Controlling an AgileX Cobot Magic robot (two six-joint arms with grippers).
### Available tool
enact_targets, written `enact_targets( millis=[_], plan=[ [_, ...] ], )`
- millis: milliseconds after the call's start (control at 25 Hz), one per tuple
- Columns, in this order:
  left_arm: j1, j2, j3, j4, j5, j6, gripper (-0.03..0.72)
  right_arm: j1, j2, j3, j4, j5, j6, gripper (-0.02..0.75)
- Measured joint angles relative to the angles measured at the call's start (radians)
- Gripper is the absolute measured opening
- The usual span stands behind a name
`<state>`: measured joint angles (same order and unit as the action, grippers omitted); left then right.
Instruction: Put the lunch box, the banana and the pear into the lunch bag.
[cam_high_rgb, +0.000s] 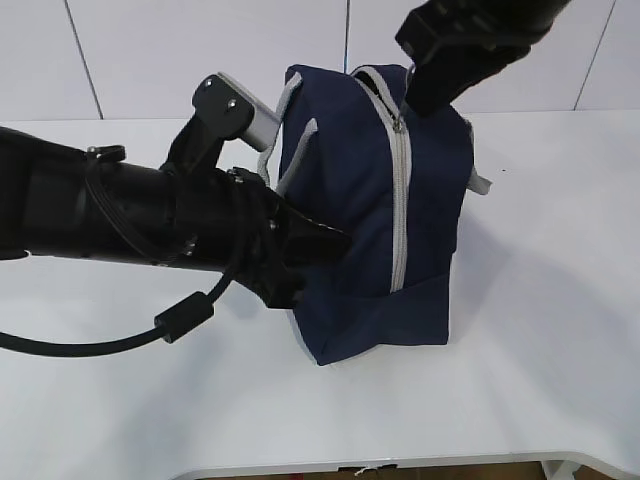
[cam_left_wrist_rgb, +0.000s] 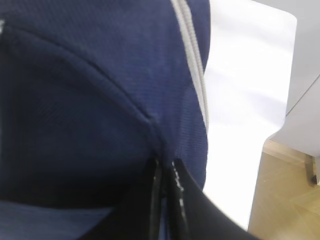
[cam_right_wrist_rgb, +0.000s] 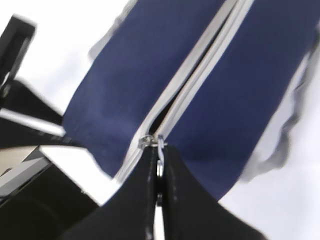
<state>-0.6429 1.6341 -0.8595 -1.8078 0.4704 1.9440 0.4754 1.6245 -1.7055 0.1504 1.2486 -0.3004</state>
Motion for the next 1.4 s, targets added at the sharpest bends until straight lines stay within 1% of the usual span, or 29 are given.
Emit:
enact_targets(
  millis=[240, 560, 760, 1040, 1240, 1400],
  plan=[
    [0.0, 0.0, 0.0, 0.0, -0.004, 0.0, -0.02, 0.0, 0.092, -0.145, -0.043, 0.009, -0.013, 0.018],
    [0.0, 0.0, 0.0, 0.0, -0.008, 0.0, -0.02, 0.0, 0.213, -0.279, -0.108, 0.01, -0.133, 0.018],
    [0.0, 0.0, 0.0, 0.0, -0.009, 0.0, -0.02, 0.0, 0.287, -0.344, -0.122, -0.055, -0.185, 0.018],
    [0.0, 0.0, 0.0, 0.0, -0.01, 0.0, -0.02, 0.0, 0.387, -0.443, -0.16, -0.093, -0.241, 0.018],
    [0.0, 0.0, 0.0, 0.0, -0.012, -0.015, -0.02, 0.0, 0.431, -0.469, -0.191, -0.149, -0.273, 0.018],
    [0.0, 0.0, 0.01, 0.002, -0.016, -0.024, -0.02, 0.0, 0.449, -0.469, -0.2, -0.232, -0.305, 0.018]
  ],
)
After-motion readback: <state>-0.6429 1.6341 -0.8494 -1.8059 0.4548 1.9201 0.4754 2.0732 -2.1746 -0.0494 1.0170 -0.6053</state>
